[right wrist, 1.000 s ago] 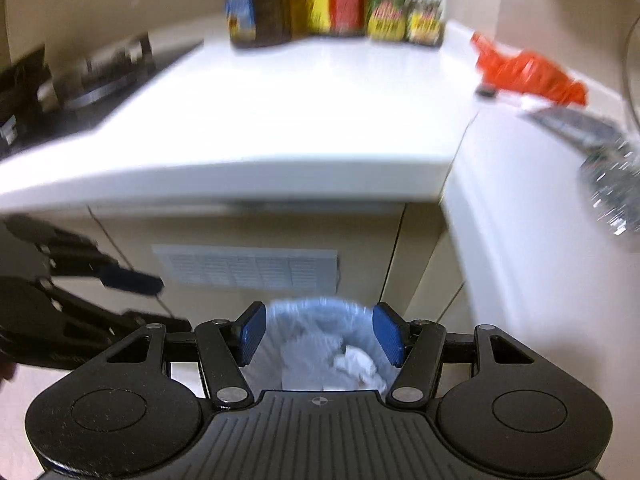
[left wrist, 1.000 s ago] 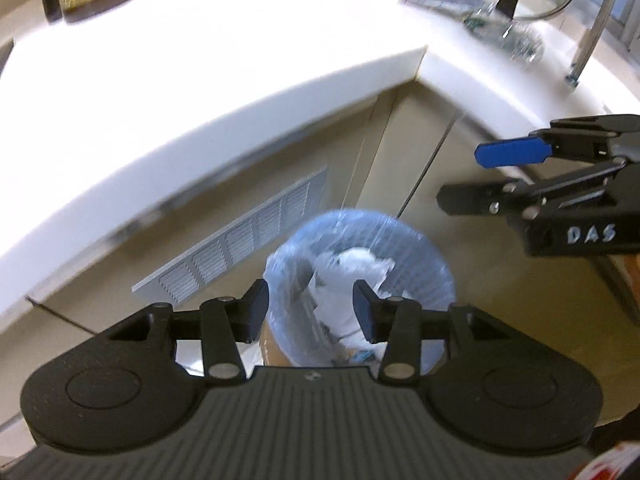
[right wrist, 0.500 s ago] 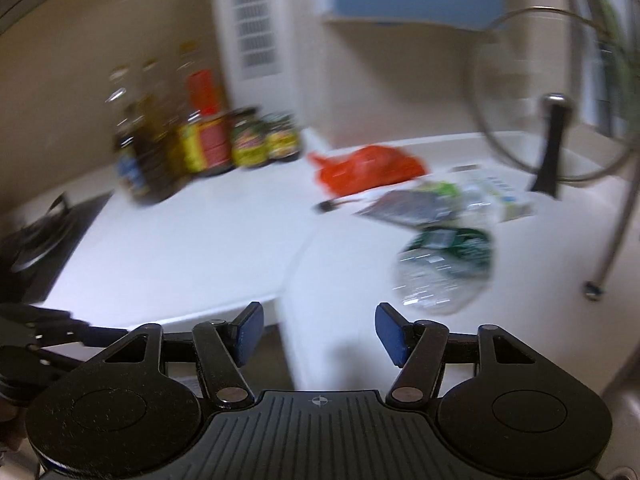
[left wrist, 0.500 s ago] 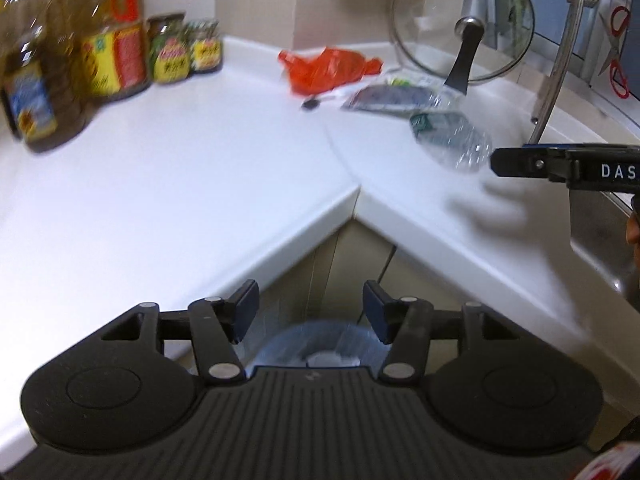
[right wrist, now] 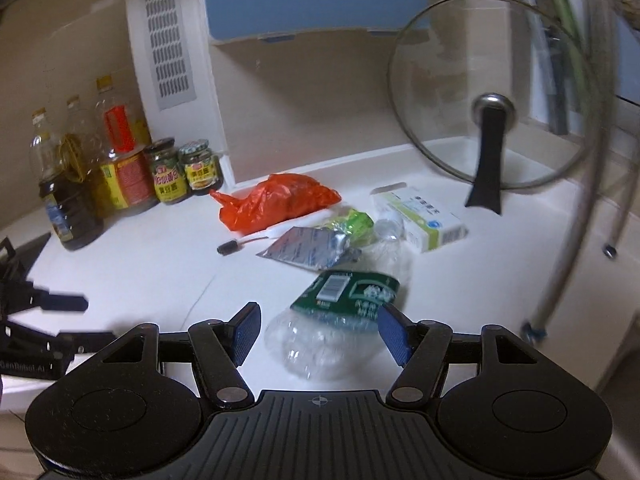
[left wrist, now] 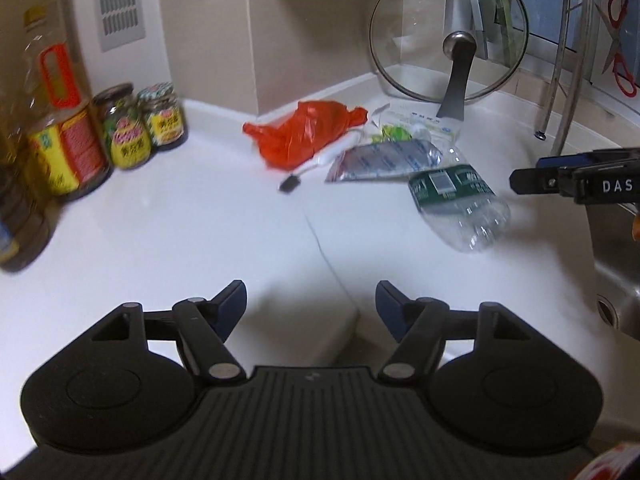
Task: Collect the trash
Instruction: 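Raise both tools back toward the counter, then grasp the silver medicine packet with the right tool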
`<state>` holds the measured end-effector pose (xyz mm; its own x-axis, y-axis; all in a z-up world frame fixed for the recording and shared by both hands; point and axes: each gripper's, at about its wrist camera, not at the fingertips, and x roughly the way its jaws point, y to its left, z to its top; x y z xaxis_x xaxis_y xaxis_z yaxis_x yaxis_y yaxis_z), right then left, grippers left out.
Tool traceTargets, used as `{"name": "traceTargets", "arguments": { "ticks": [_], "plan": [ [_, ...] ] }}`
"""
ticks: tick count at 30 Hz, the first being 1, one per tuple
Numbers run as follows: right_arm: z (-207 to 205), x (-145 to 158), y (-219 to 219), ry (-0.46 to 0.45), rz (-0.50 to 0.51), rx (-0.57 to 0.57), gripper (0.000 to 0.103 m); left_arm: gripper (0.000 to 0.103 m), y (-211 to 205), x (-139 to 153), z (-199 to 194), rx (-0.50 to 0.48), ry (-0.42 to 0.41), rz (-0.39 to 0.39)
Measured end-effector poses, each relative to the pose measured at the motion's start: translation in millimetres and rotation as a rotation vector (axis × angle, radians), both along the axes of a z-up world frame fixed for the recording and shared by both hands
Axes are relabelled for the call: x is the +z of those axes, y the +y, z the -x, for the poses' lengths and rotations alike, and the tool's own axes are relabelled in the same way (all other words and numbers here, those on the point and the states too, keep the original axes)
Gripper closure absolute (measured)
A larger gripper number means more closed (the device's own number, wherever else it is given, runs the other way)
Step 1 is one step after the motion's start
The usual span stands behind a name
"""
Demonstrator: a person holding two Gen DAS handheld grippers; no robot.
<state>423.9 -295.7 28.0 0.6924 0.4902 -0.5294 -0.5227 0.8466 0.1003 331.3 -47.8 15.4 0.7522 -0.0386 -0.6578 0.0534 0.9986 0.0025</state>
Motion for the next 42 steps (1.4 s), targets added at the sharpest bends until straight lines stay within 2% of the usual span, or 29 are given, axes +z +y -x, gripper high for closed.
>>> {"name": "traceTargets", "arguments": {
  "ticks": [3, 13, 18, 25, 31, 32, 33, 35, 42],
  "plan": [
    [-20, 2, 11, -0.024, 0.047, 0.067, 0.038, 0.034, 0, 2, -21, -0.012, 0.001, -0.023],
    [-96, 0, 59, -0.086, 0.301, 0.325, 0.038, 0.031, 7, 3, -85, -0.049, 0.006, -0.095],
    [-134, -9, 85, -0.009, 0.389, 0.483, 0.034, 0.031, 6, 1, -111, -0.088, 0.017, -0.120],
    [-165, -28, 112, 0.086, 0.487, 0.606, 0.034, 0.028, 8, 0, -128, -0.114, 0.027, -0.143],
    [-176, -41, 124, 0.130, 0.531, 0.628, 0.034, 0.028, 14, -4, -138, -0.119, 0.038, -0.144],
    [-177, -42, 125, 0.135, 0.533, 0.626, 0.036, 0.028, 15, -5, -140, -0.121, 0.039, -0.144],
    [-178, -43, 126, 0.139, 0.532, 0.625, 0.045, 0.028, 15, -5, -141, -0.123, 0.041, -0.143],
    [-181, -45, 126, 0.150, 0.529, 0.622, 0.056, 0.028, 16, -7, -145, -0.131, 0.045, -0.145],
    [-172, -33, 120, 0.117, 0.490, 0.592, 0.060, 0.028, 17, -19, -164, -0.173, 0.074, -0.141]
  ]
}}
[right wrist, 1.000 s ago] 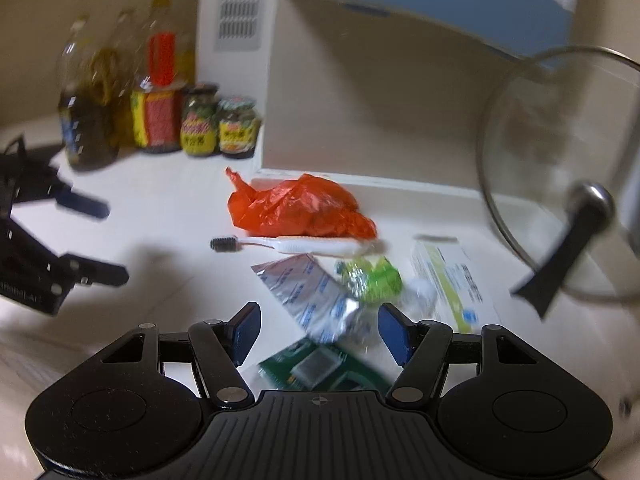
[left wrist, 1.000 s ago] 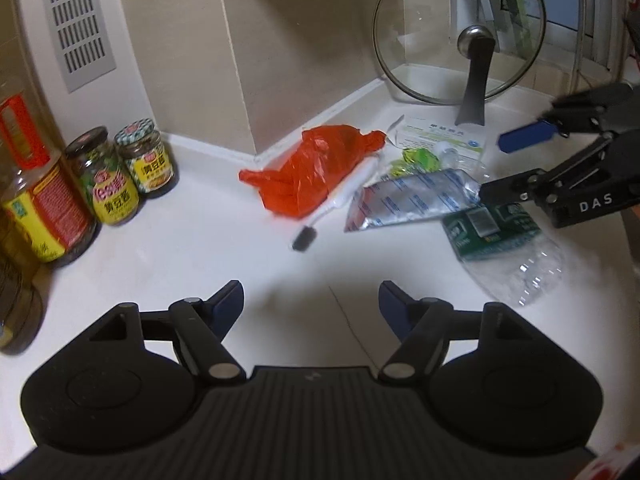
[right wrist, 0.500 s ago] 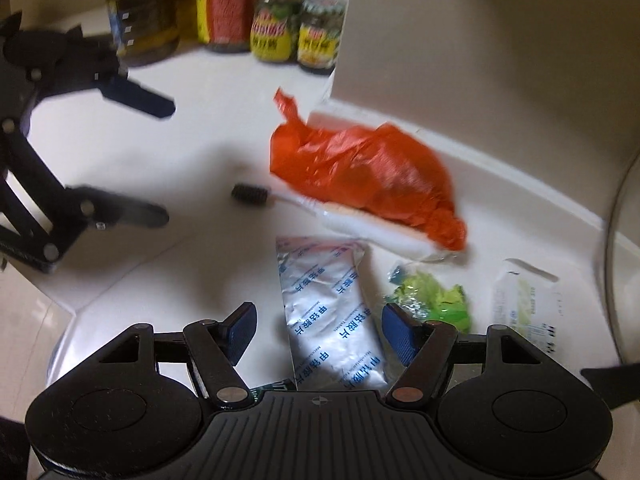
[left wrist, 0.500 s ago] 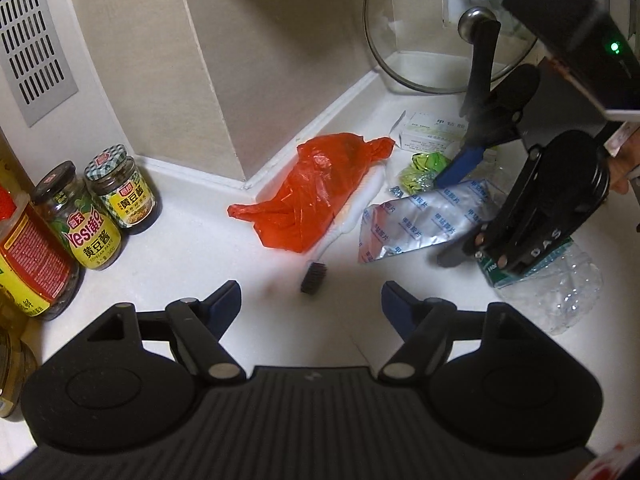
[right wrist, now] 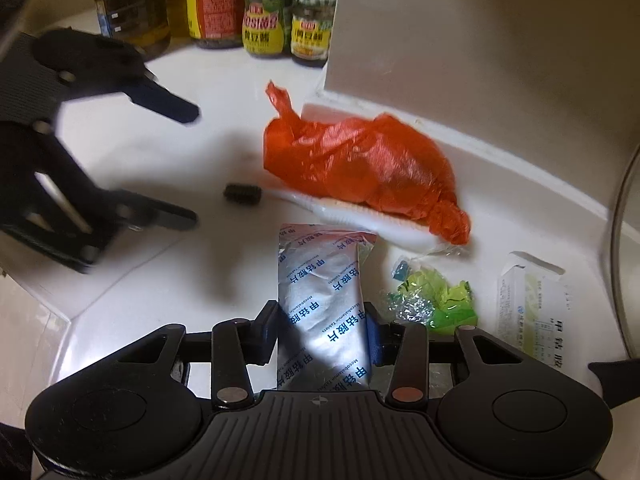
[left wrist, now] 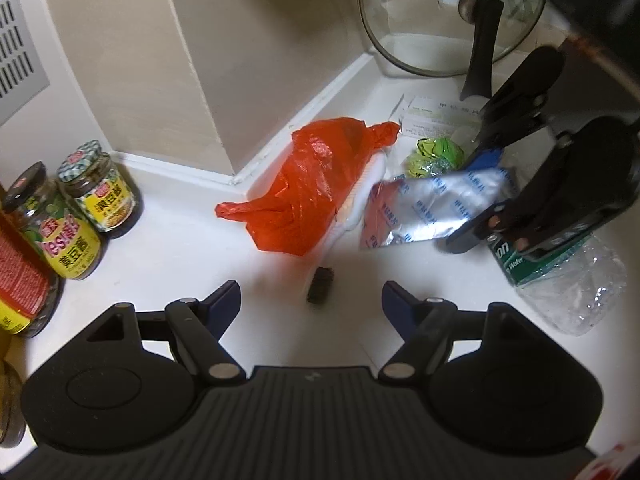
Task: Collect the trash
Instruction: 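Grasp the silver medicine packet with the right tool, then grasp the white toothbrush by its handle with the left tool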
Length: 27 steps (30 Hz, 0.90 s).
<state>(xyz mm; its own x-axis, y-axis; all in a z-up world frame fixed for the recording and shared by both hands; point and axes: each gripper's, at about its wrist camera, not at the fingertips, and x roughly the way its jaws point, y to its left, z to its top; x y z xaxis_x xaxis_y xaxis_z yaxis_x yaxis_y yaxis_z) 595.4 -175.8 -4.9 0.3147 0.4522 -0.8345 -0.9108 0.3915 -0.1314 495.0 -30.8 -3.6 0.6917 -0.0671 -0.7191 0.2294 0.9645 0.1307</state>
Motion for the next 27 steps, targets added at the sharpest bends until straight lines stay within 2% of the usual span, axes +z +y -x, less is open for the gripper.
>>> {"name": "traceTargets", "arguments": {
  "ticks": [4, 7, 9, 13, 16, 21, 27],
  "plan": [
    [8, 14, -12, -0.014, -0.052, -0.029, 0.060, 0.035, 1, -10, -16, -0.015, 0.025, 0.009],
    [13, 21, -23, -0.023, -0.086, -0.065, 0.060, 0.045, 2, -18, -28, -0.016, 0.048, 0.027],
    [17, 24, -30, -0.024, -0.107, -0.088, 0.060, 0.057, 3, -23, -34, -0.011, 0.059, 0.039],
    [22, 28, -45, -0.022, -0.146, -0.130, 0.060, 0.066, 7, -28, -40, 0.003, 0.059, 0.078],
    [23, 29, -52, -0.022, -0.166, -0.165, 0.060, 0.083, 9, -27, -40, 0.008, 0.066, 0.093],
    [27, 29, -61, -0.013, -0.208, -0.211, 0.060, 0.087, 8, -24, -17, 0.018, 0.078, 0.087],
    [44, 28, -64, 0.002, -0.262, -0.239, 0.060, 0.087, 18, -21, 50, 0.080, 0.093, 0.132]
  ]
}}
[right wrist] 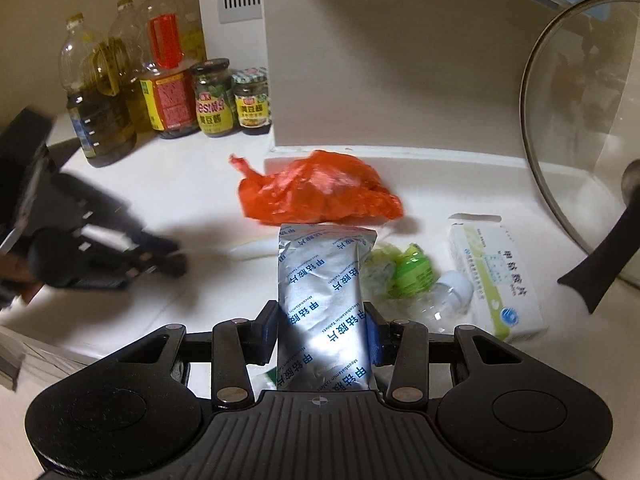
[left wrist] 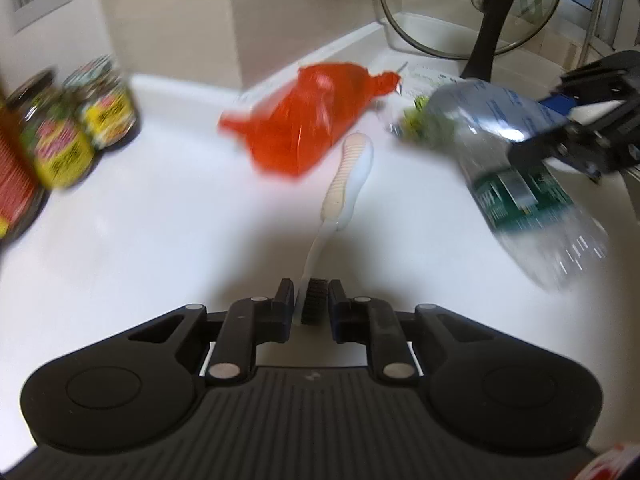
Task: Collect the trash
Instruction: 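Grasp the white toothbrush by its handle with the left tool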
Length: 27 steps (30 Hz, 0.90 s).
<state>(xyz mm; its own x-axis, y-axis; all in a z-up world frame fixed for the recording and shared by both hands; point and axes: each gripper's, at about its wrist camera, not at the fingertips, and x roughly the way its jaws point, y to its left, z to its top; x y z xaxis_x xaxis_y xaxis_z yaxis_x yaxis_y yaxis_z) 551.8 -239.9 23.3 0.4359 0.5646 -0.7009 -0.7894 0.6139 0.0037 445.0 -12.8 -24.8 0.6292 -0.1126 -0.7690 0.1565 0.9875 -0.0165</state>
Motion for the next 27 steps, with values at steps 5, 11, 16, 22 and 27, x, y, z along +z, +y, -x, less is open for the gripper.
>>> {"name": "traceTargets", "arguments": {
  "ticks": [5, 11, 16, 22, 27],
  "plan": [
    [25, -2, 1, 0.012, -0.043, -0.015, 0.060, 0.085, 10, 3, 49, 0.042, 0.008, 0.019],
    [50, -2, 1, 0.021, -0.078, -0.068, 0.060, 0.055, 15, 14, 54, 0.062, -0.052, 0.032],
    [57, 0, -3, 0.024, -0.112, -0.125, 0.060, 0.055, 1, 18, 23, 0.032, -0.094, 0.038],
    [60, 2, -10, 0.033, -0.145, -0.173, 0.060, 0.060, -17, 7, -17, 0.022, -0.100, 0.036],
    [57, 0, -20, 0.042, -0.157, -0.205, 0.060, 0.070, -23, -2, -34, 0.031, -0.088, 0.014]
  ]
}}
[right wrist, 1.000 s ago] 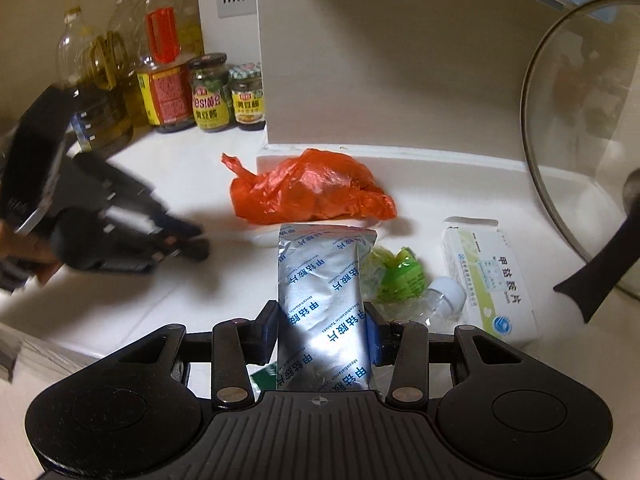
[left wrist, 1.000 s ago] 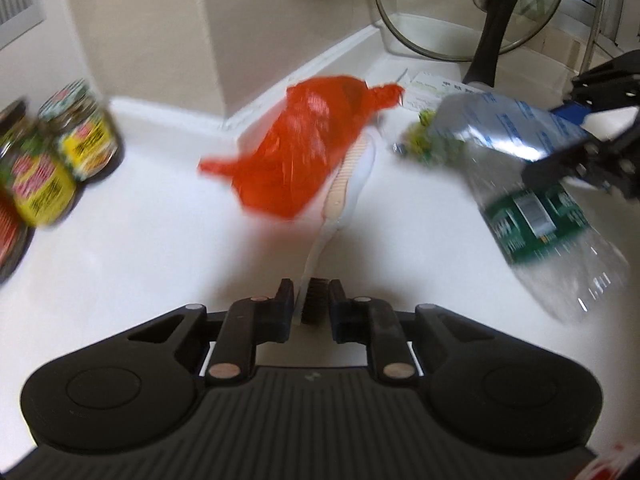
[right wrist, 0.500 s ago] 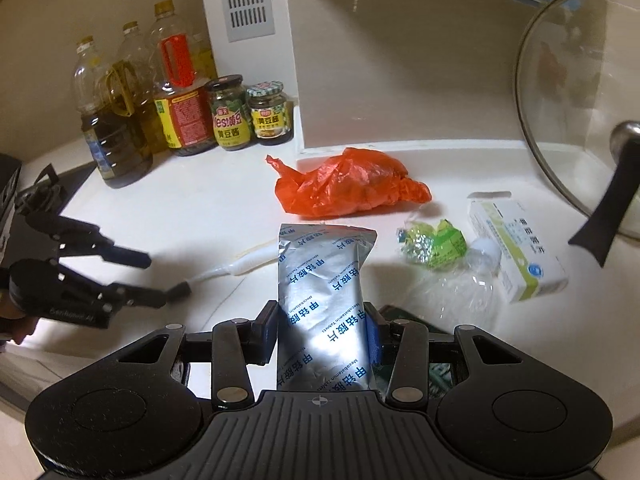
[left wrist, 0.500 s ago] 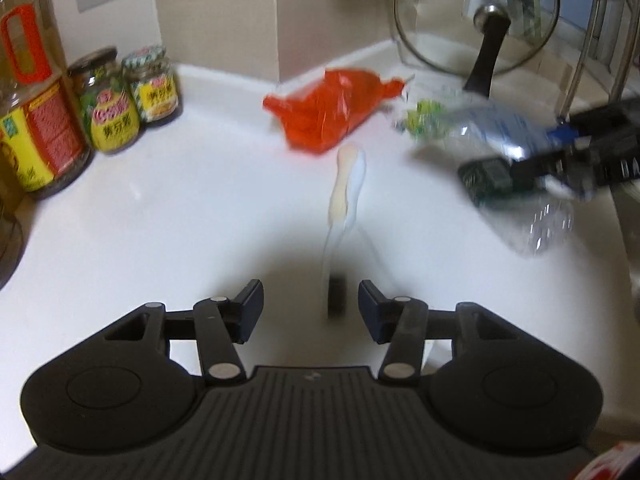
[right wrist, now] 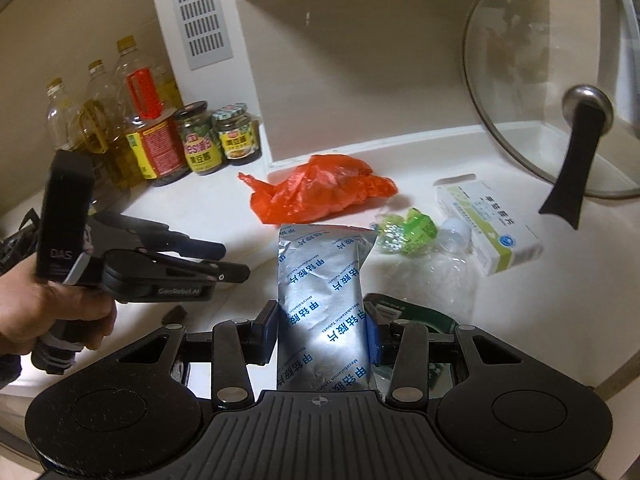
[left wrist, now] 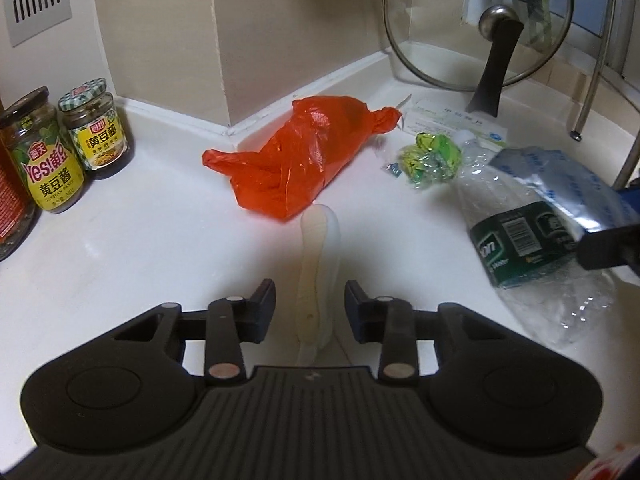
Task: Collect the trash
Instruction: 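Grasp the white toothbrush by its handle with the left tool, then carry the toothbrush and medicine packet down toward the wastebasket with both tools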
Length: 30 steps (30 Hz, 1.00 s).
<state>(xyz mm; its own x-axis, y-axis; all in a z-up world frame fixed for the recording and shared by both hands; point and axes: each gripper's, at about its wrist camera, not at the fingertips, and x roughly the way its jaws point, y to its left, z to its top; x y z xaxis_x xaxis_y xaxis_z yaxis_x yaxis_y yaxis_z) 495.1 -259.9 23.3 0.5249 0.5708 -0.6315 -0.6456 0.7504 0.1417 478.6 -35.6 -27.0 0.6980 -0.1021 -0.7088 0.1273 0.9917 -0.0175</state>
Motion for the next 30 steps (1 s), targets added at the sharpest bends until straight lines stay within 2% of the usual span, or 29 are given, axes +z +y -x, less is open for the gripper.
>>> {"name": "traceTargets", "arguments": {
  "ticks": [5, 12, 20, 30],
  "plan": [
    [-4, -3, -7, 0.004, -0.002, -0.019, 0.060, 0.084, -4, -6, -3, -0.004, 0.004, -0.008],
    [-2, -2, -10, 0.005, -0.020, -0.023, 0.060, 0.085, -7, 1, 17, 0.017, -0.014, -0.020],
    [20, -4, 0, 0.015, -0.035, -0.004, 0.060, 0.085, 4, 15, 70, 0.072, 0.006, 0.054],
    [80, -11, 23, 0.046, -0.039, 0.041, 0.060, 0.085, 10, 29, 153, 0.122, 0.022, 0.139]
  ]
}}
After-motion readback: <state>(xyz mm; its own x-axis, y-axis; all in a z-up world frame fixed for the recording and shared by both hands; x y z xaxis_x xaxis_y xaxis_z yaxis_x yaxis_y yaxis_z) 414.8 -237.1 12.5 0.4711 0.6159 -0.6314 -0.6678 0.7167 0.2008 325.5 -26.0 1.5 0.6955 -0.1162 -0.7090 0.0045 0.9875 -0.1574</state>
